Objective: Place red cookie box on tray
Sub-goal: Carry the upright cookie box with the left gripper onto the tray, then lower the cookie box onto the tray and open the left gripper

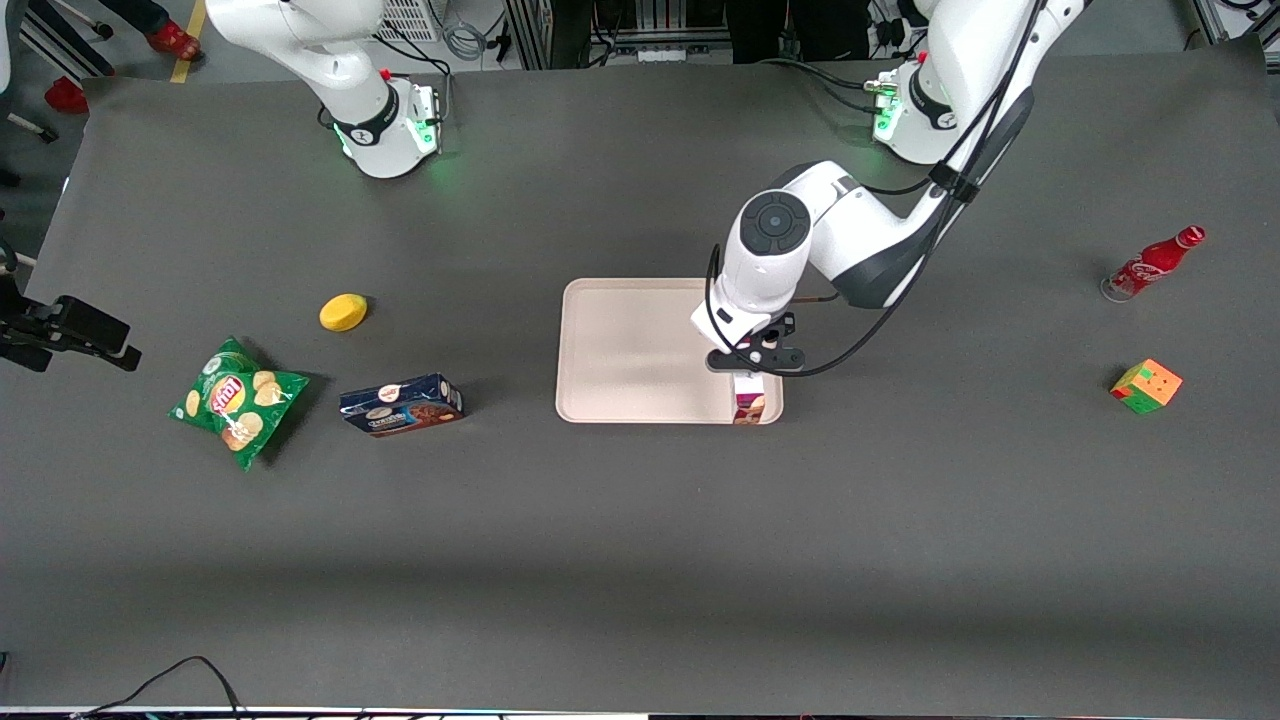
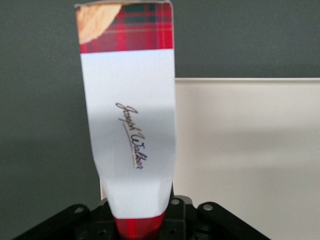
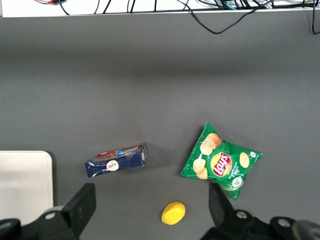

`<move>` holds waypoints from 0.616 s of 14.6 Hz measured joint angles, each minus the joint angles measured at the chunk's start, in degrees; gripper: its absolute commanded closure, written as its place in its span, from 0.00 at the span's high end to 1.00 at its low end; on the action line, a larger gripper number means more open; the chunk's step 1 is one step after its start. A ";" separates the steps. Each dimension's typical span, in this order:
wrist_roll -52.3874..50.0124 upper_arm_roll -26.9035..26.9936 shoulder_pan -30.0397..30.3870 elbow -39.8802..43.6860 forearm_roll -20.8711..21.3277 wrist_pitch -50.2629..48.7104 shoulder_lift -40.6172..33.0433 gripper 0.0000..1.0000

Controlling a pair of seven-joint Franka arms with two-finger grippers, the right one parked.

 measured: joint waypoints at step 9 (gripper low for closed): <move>-6.13 0.21 0.09 -4.52 5.15 6.55 4.47 0.27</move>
